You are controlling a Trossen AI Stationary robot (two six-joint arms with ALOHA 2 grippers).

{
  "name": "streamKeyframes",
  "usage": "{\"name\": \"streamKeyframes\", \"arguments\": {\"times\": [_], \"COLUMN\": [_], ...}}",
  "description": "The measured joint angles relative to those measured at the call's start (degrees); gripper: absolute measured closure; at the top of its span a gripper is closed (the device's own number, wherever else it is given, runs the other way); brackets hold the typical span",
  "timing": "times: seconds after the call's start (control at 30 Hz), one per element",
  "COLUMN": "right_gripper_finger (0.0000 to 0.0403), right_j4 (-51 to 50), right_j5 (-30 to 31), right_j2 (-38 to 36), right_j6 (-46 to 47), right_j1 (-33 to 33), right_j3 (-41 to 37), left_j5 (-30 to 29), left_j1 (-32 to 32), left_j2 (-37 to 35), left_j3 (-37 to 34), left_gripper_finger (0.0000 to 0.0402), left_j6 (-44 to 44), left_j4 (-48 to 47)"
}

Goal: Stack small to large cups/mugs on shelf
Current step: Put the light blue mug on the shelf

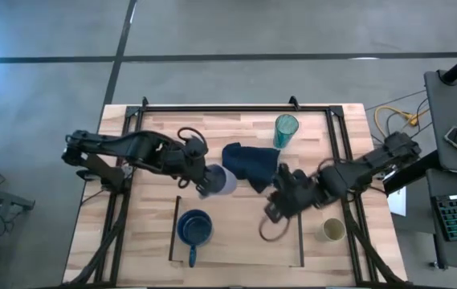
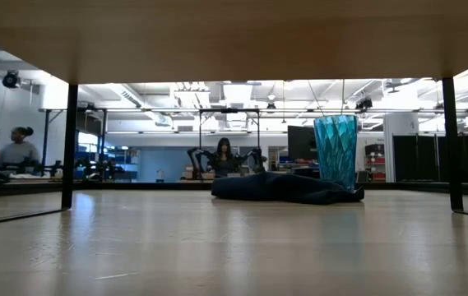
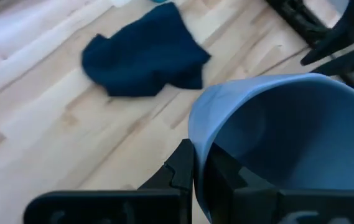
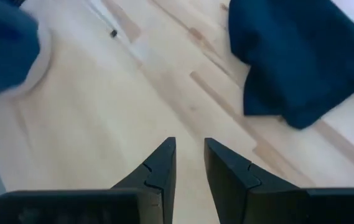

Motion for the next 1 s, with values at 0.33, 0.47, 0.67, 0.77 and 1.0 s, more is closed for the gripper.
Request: {"name": "streamKeyframes", "arguments": {"times": [0.33,0.47,0.67,0.77,1.0], "right_gripper_finger": [0.0326,0.0326,0.0326,0.0326,0.0326], "right_j4": [-8.6,-8.6,-9.3,-9.5,-3.2], "right_j5": [1.1,1.0,1.0,1.1,3.4], "right_j2": [0.0,0.0,-0.1,-0.3,-0.6], "right_j6": [8.8,8.8,8.6,7.6,2.7], "right_j1": [13.2,16.0,17.6,17.7,17.5], "right_j3": [0.0,0.0,0.0,0.0,0.0], "left_j5": [0.2,3.6,8.1,8.1,5.3], "left_j1": [-1.5,-1.9,-4.7,-6.6,-10.4], "left_j2": [6.5,10.5,15.7,16.7,16.4], "left_j3": [8.6,11.0,14.7,17.6,20.1], "left_gripper_finger": [0.0401,0.0401,0.0401,0.0401,0.0401], "left_j6": [-9.7,-14.5,-21.9,-25.3,-32.1], "left_j4": [0.0,-0.1,-1.5,-3.8,-7.4]}}
